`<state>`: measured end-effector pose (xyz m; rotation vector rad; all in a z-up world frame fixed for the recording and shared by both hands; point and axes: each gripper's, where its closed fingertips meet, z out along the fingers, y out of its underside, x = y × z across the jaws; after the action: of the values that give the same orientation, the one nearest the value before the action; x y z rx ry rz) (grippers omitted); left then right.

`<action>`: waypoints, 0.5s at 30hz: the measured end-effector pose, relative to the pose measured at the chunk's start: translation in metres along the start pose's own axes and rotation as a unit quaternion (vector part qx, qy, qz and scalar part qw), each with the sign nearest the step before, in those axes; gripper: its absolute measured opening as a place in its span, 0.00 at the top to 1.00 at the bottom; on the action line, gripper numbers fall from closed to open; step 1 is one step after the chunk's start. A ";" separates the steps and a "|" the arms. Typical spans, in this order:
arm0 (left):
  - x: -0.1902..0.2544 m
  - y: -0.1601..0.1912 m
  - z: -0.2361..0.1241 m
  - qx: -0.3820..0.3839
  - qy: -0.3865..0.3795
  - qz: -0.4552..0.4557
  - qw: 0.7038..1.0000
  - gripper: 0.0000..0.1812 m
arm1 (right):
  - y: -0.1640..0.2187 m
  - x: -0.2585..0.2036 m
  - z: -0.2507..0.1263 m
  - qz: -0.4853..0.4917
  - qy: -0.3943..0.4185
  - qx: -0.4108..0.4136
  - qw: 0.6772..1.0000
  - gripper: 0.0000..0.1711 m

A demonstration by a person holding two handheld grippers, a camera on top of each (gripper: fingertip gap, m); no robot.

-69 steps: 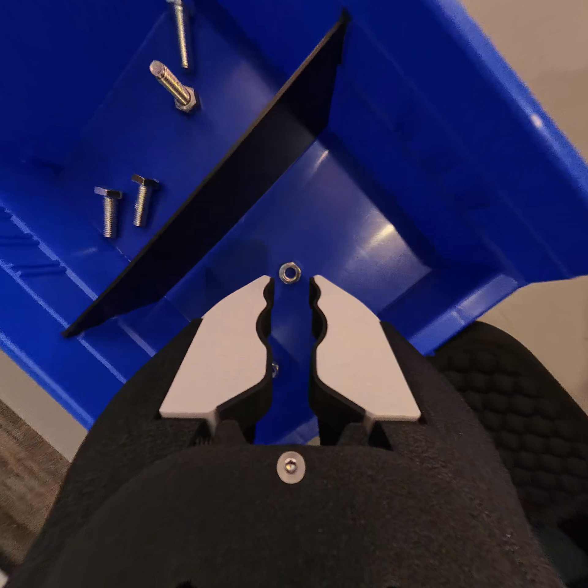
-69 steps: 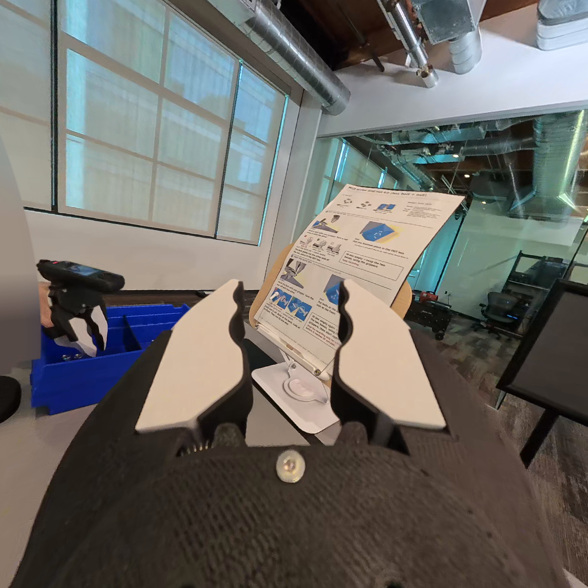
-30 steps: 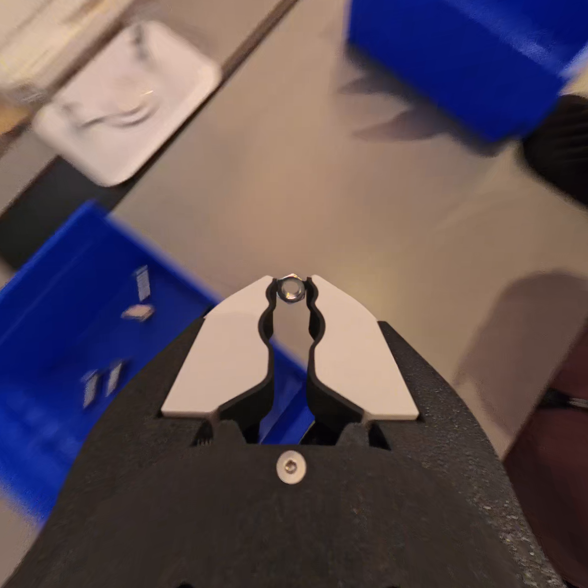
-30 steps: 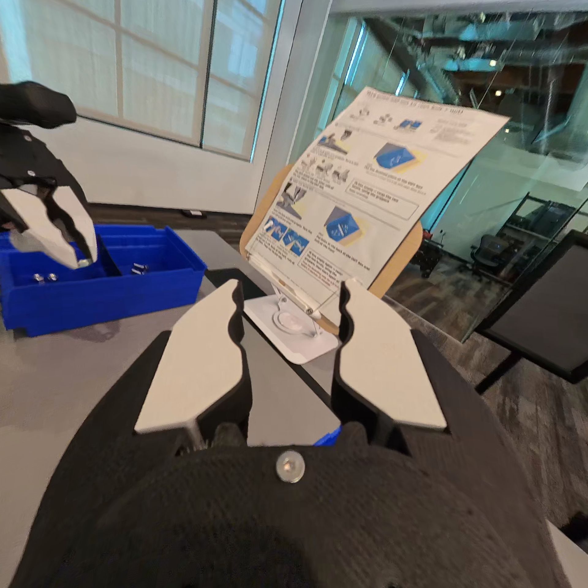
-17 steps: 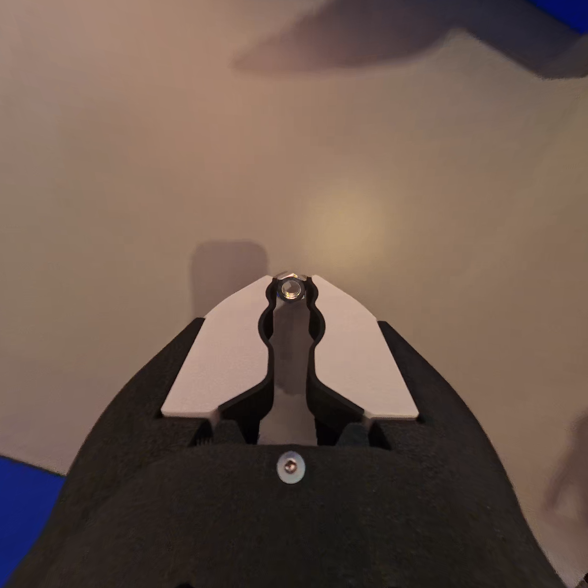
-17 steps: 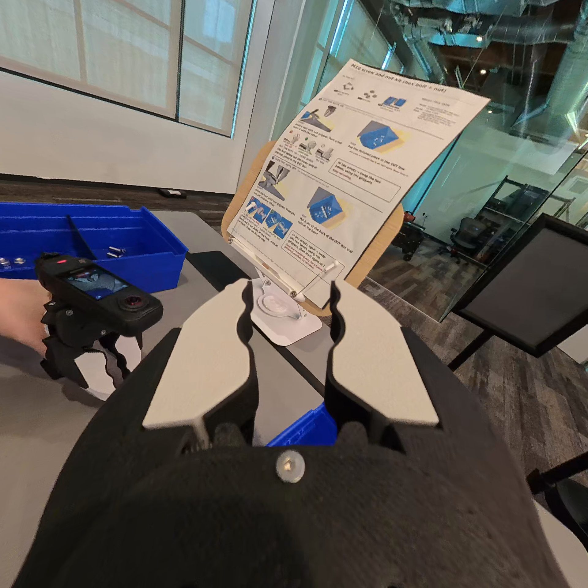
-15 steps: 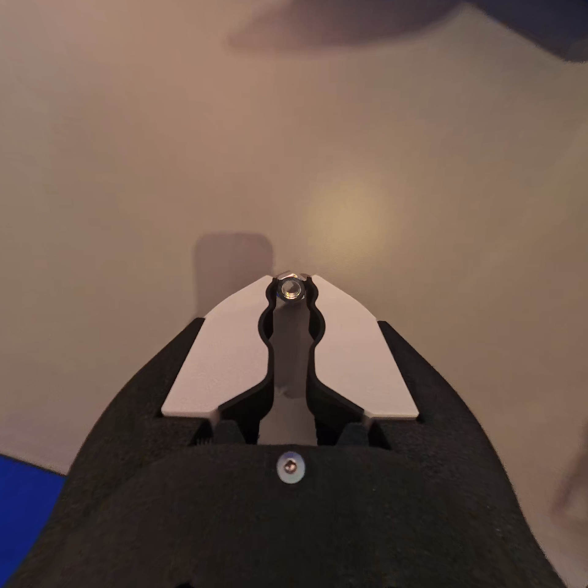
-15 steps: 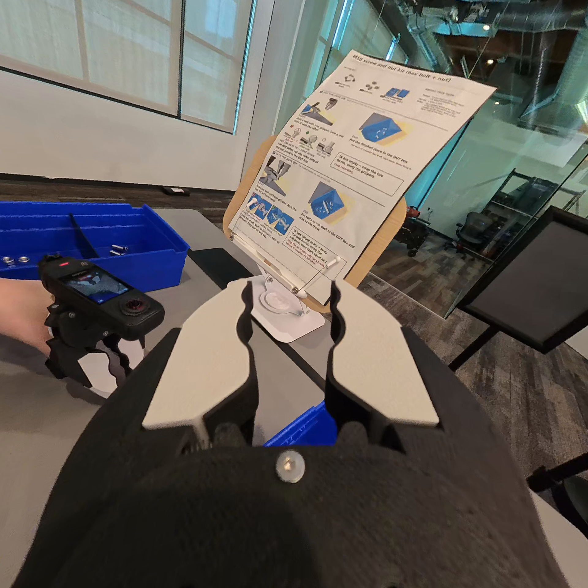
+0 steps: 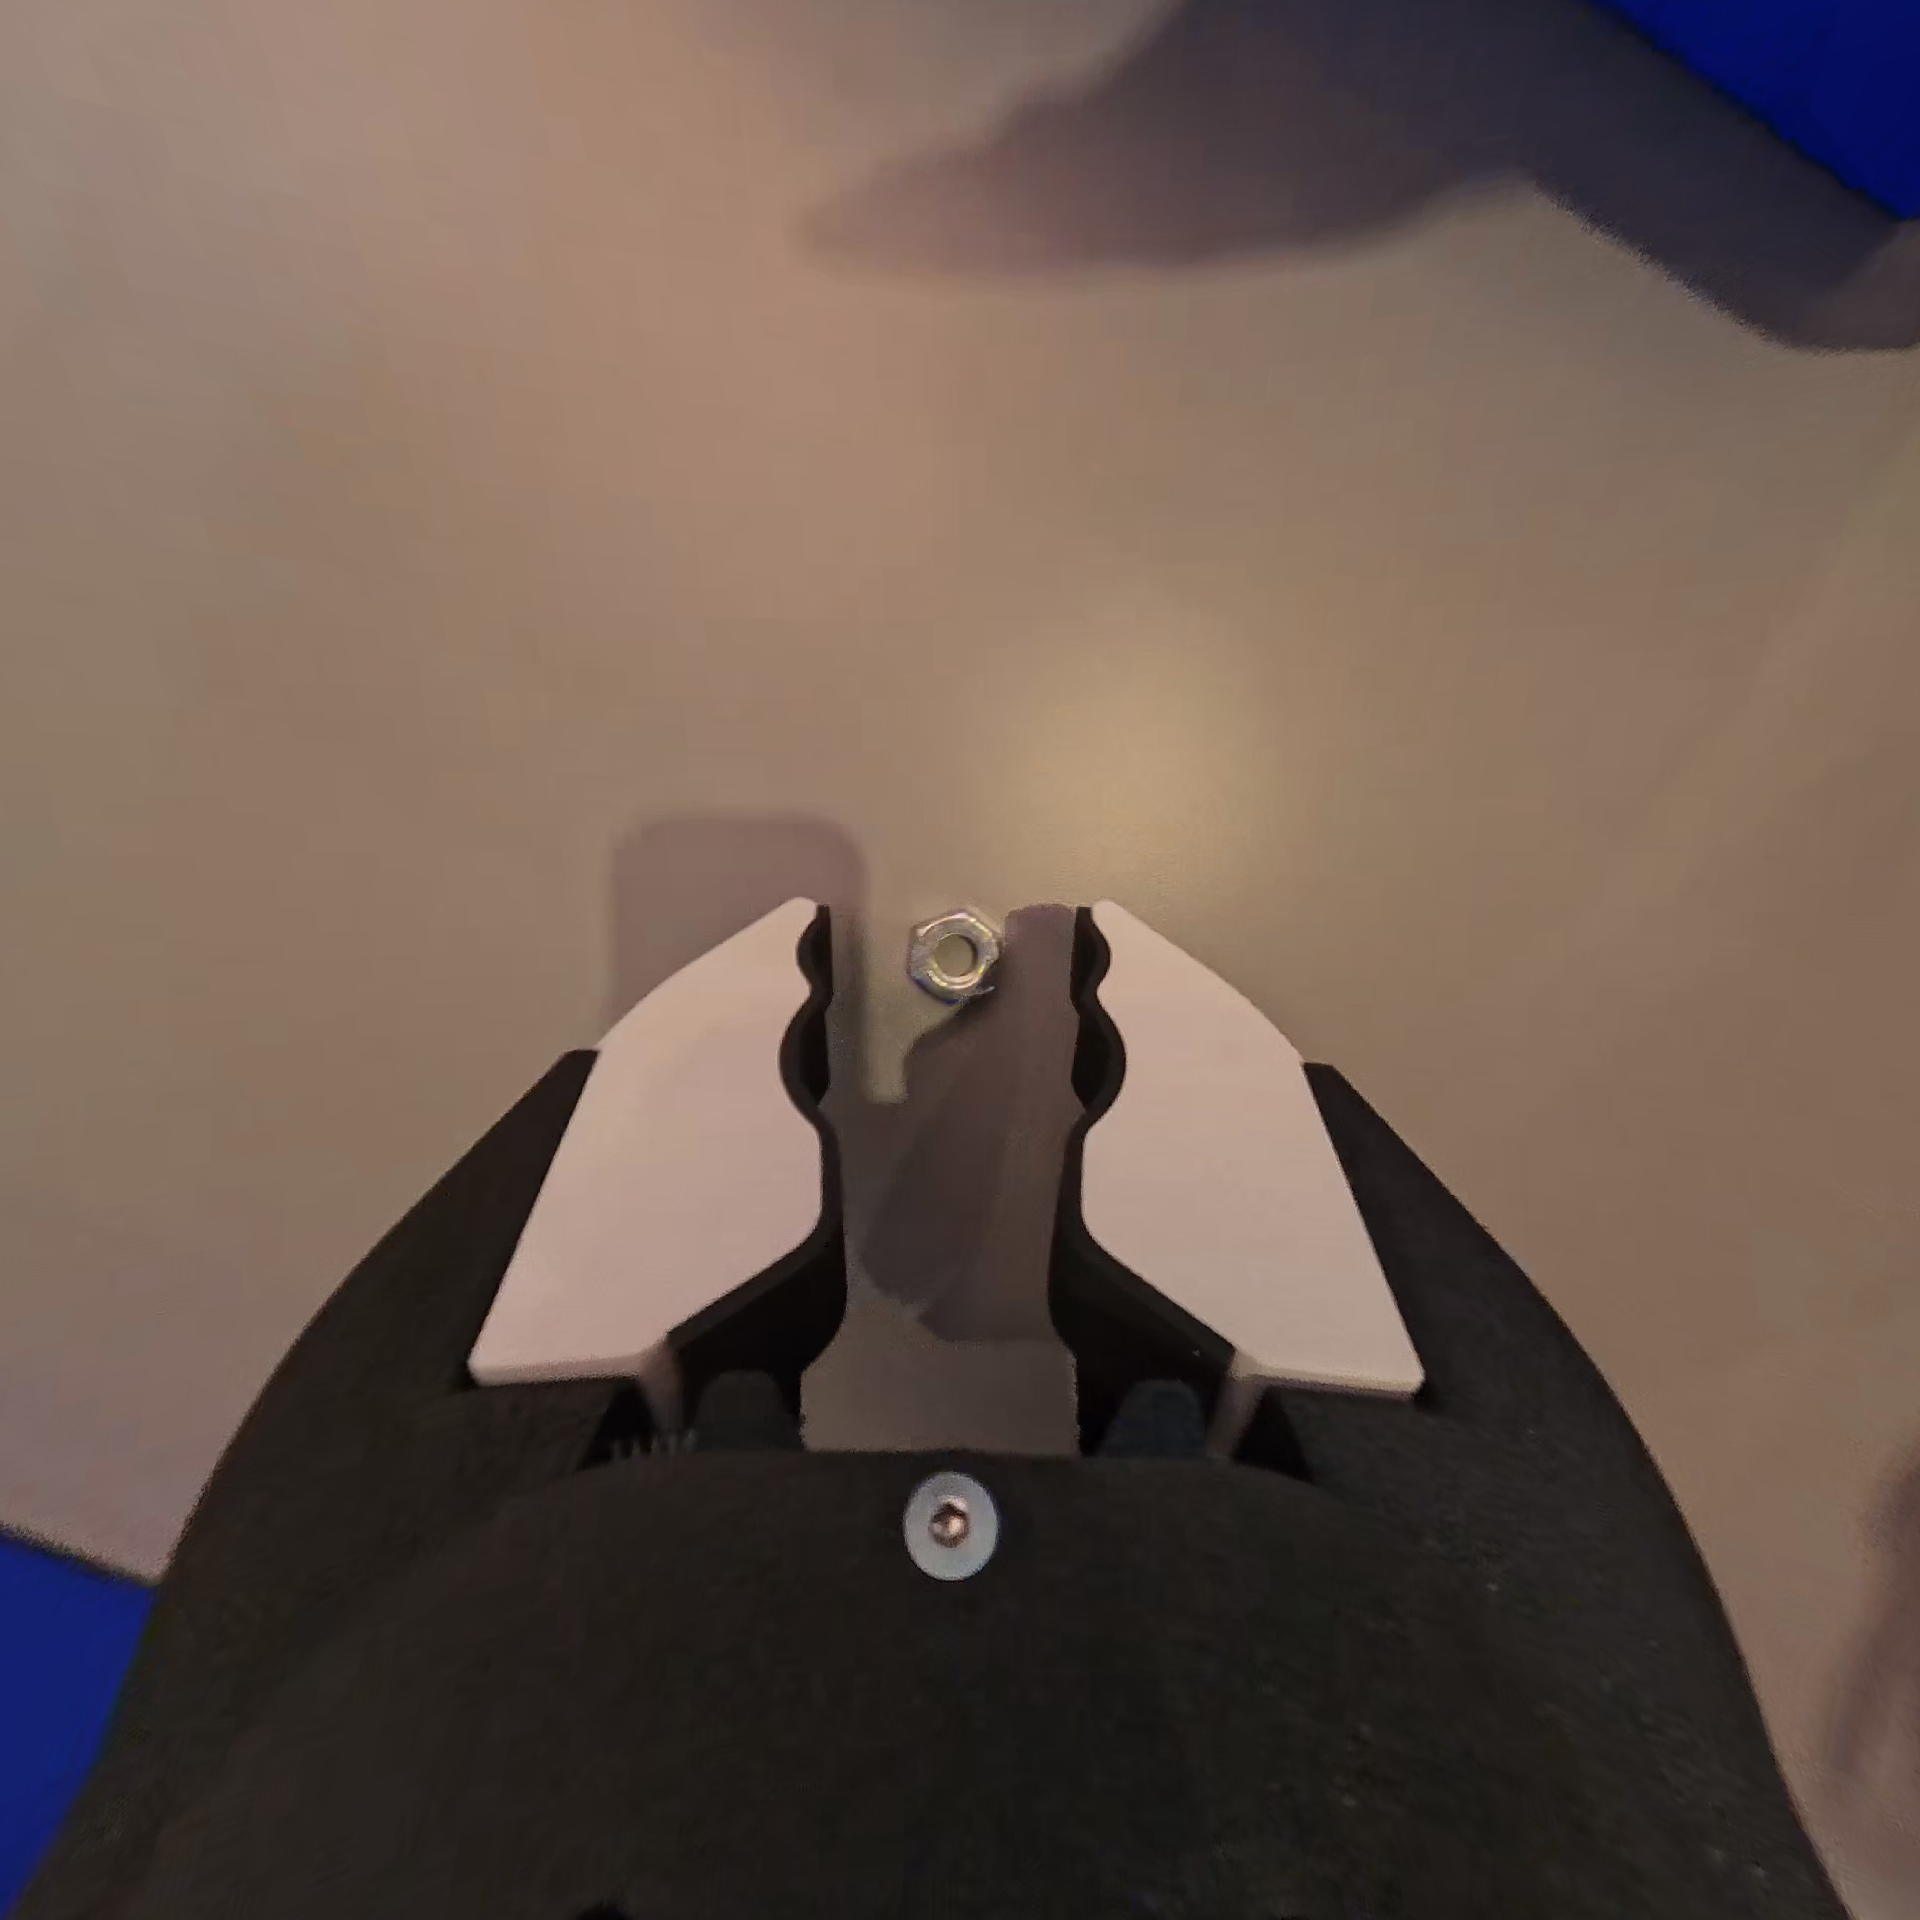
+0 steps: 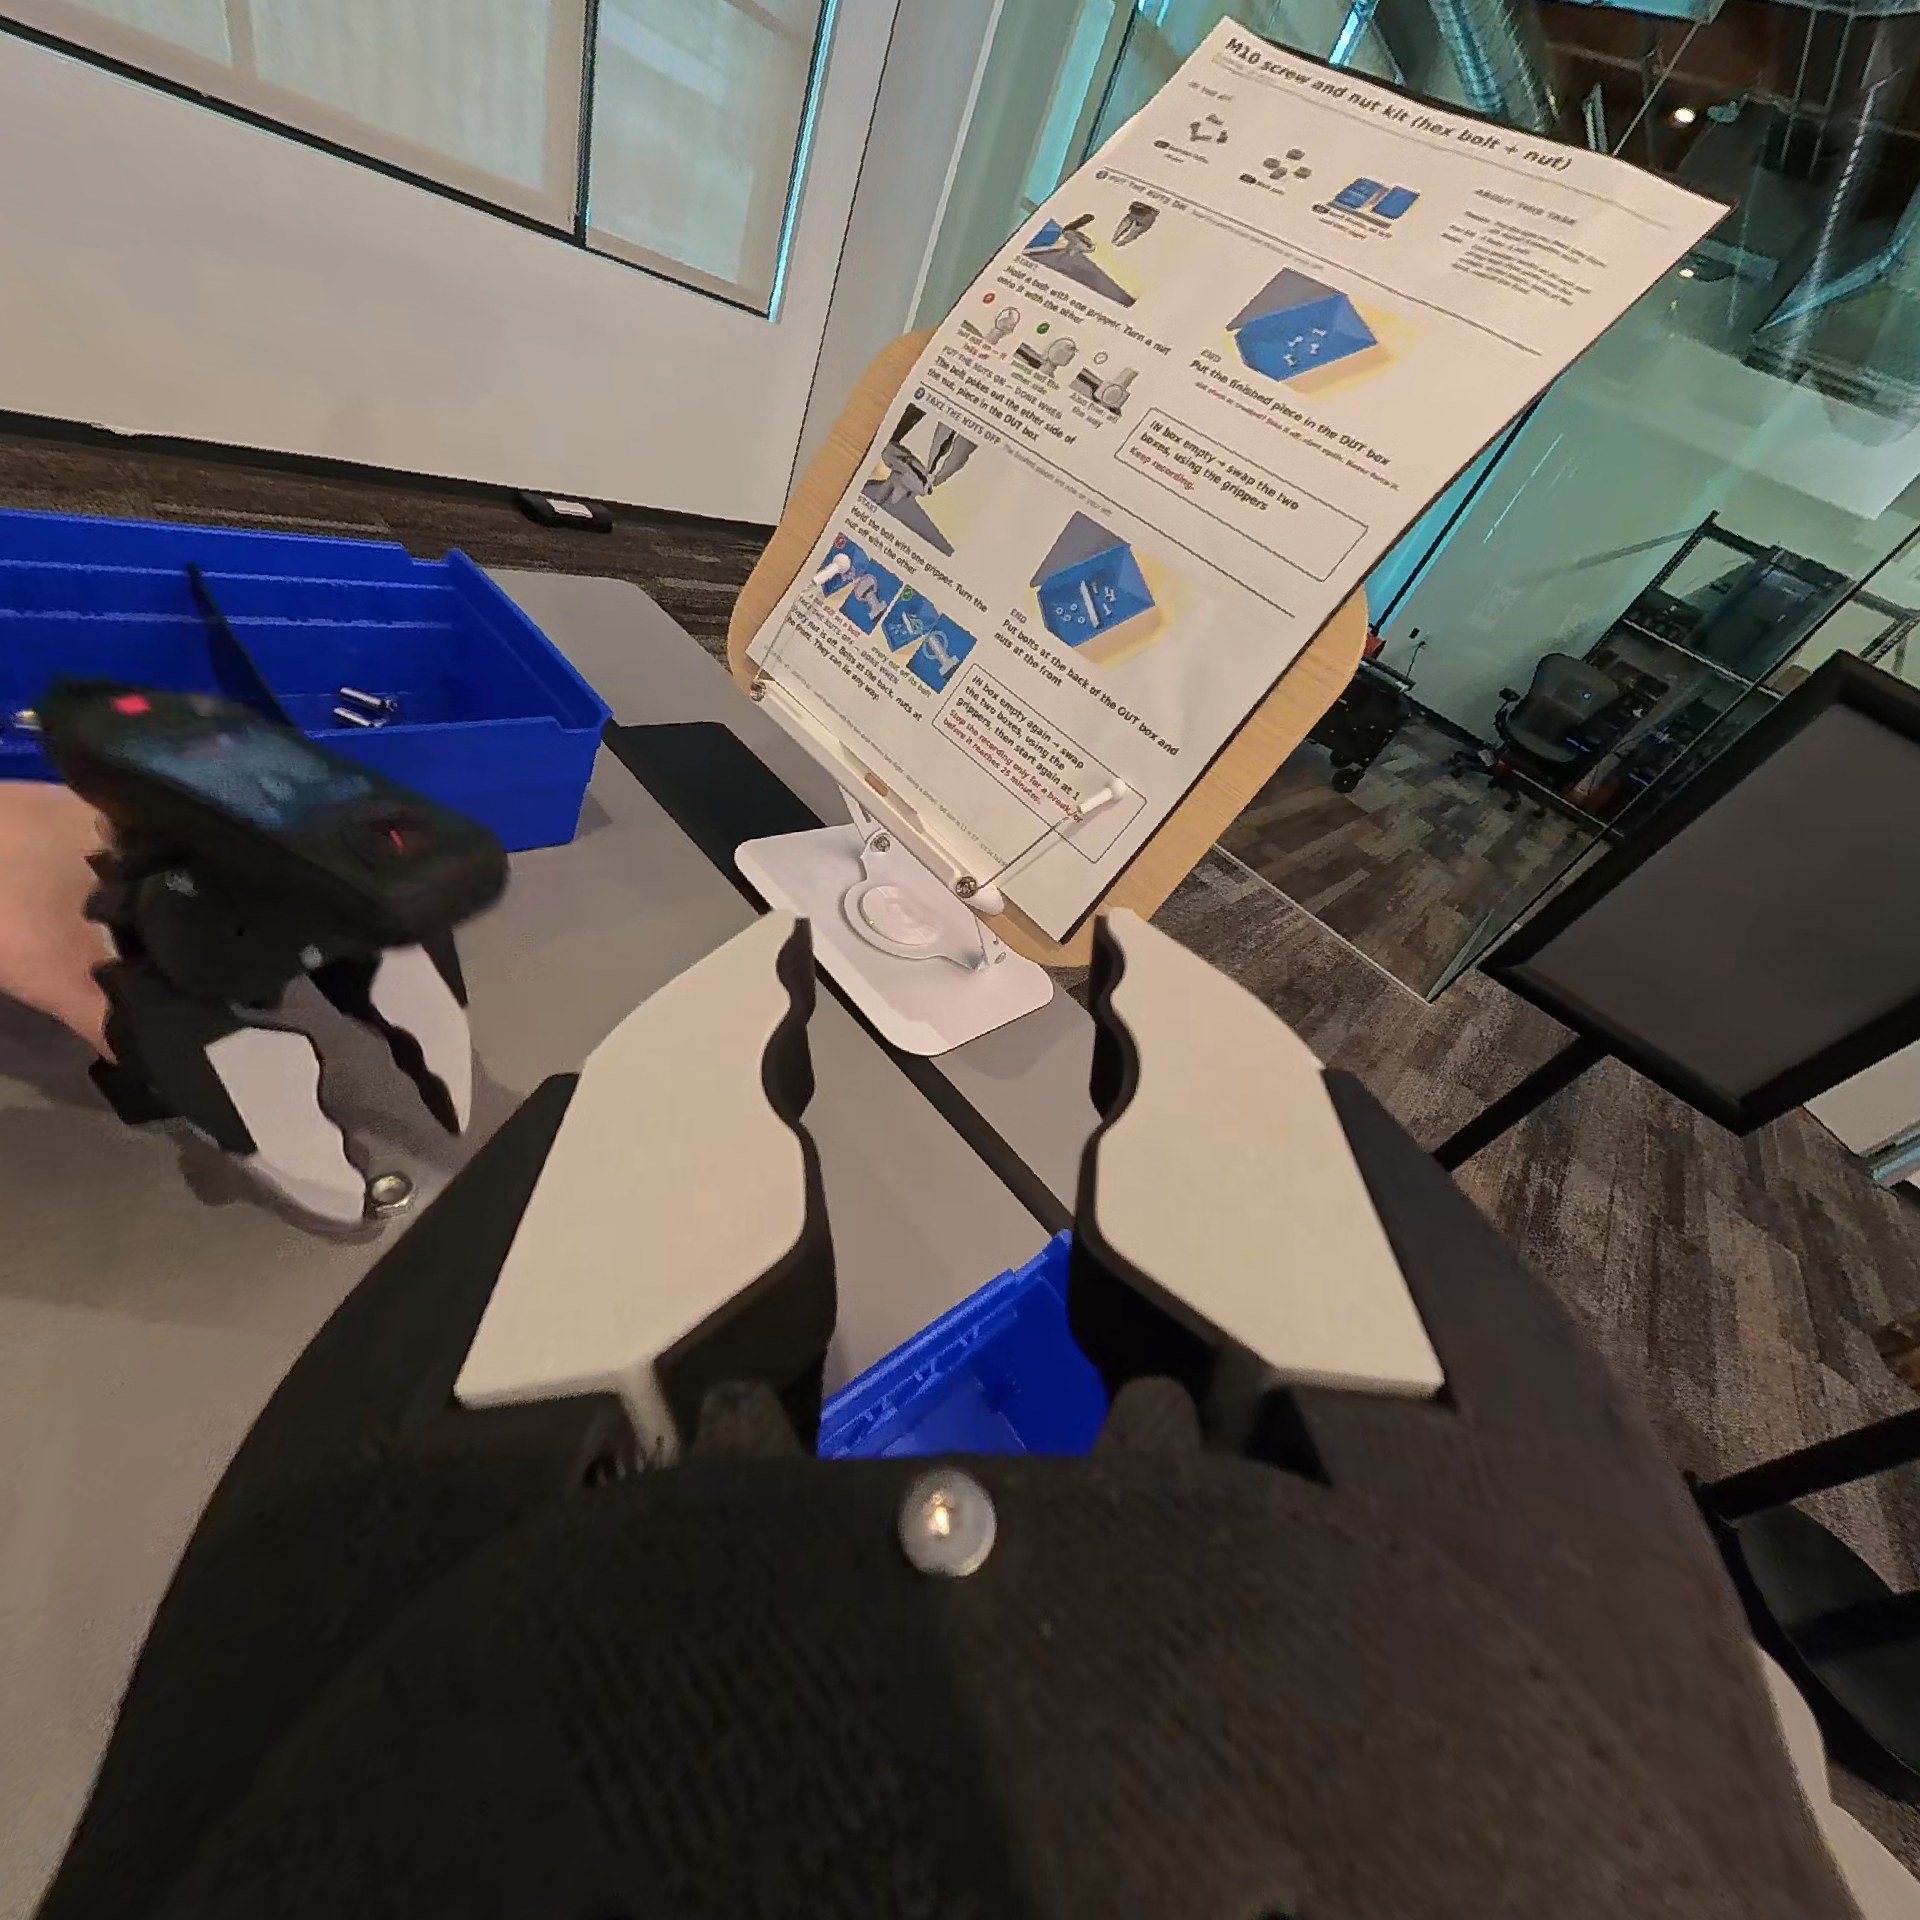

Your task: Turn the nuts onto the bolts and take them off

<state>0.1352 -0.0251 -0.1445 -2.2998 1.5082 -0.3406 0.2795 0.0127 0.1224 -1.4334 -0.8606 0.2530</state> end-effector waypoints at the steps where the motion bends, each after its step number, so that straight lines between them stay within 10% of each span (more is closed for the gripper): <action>1: -0.002 -0.005 -0.011 0.021 -0.009 0.000 1.000 0.77 | 0.000 0.000 -0.001 -0.002 0.002 0.000 1.000 0.70; 5: -0.028 -0.023 -0.102 0.136 -0.059 -0.037 0.988 0.81 | -0.005 0.001 -0.007 0.003 0.001 0.013 1.000 0.70; 10: -0.132 0.036 -0.214 0.139 -0.186 -0.141 0.962 0.83 | -0.009 0.002 -0.010 0.006 0.002 0.022 1.000 0.70; 15: -0.199 0.126 -0.202 0.056 -0.157 -0.238 0.957 0.87 | -0.006 -0.001 -0.005 0.003 -0.001 0.012 1.000 0.70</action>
<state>-0.1277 0.0775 -0.0159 -2.4604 0.7561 -0.1643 0.2804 0.0074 0.1281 -1.4134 -0.8532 0.2686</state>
